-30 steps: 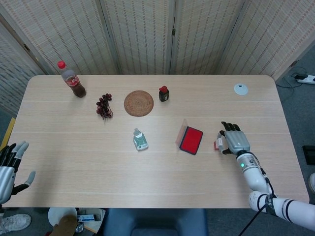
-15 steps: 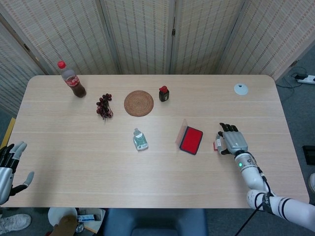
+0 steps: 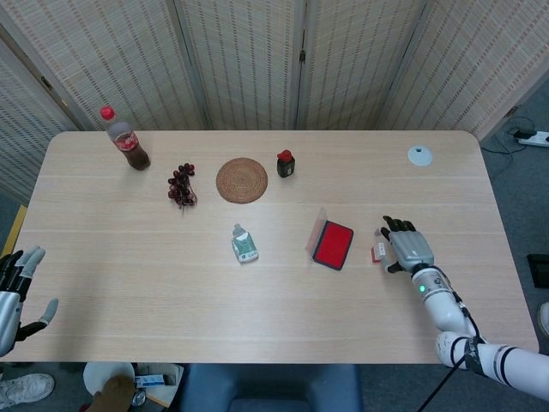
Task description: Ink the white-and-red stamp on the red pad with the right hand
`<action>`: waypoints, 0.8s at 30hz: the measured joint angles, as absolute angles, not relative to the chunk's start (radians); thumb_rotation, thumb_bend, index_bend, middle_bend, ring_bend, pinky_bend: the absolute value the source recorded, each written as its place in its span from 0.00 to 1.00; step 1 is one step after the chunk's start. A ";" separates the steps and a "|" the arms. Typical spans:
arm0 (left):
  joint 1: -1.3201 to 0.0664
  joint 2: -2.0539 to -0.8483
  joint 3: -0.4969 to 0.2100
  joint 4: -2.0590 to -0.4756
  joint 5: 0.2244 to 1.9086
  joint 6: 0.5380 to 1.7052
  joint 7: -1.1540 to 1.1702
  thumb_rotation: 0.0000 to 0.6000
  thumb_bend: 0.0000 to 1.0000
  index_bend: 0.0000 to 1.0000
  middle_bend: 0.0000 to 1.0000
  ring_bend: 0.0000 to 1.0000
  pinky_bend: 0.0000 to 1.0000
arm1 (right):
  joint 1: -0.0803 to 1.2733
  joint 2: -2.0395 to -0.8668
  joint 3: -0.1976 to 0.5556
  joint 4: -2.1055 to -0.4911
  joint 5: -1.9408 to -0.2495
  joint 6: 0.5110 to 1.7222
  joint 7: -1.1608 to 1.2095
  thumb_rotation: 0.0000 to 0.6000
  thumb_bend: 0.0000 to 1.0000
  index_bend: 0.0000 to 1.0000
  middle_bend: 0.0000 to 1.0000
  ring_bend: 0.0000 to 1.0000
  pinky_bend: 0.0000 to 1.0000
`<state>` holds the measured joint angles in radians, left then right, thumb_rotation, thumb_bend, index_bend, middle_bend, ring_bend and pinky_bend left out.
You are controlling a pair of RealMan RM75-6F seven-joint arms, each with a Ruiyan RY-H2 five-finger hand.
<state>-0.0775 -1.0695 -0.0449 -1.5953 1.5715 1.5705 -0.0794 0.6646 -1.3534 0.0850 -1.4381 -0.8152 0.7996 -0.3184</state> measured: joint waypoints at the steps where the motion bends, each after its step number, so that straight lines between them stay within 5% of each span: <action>1: -0.077 -1.070 -0.045 -1.595 1.572 1.571 -0.079 1.00 0.36 0.00 0.00 0.00 0.00 | 0.665 -1.348 0.085 -1.445 -0.813 0.799 -0.320 1.00 0.29 0.06 0.00 0.00 0.00; 16: -0.078 -1.071 -0.046 -1.588 1.565 1.567 -0.080 1.00 0.36 0.00 0.00 0.00 0.00 | 0.651 -1.256 0.093 -1.599 -0.862 0.851 -0.304 1.00 0.23 0.00 0.00 0.00 0.00; 24: -0.091 -1.076 -0.054 -1.589 1.523 1.520 -0.063 1.00 0.36 0.00 0.00 0.00 0.00 | 0.537 -1.115 0.057 -1.804 -1.072 1.089 -0.310 1.00 0.21 0.00 0.00 0.00 0.00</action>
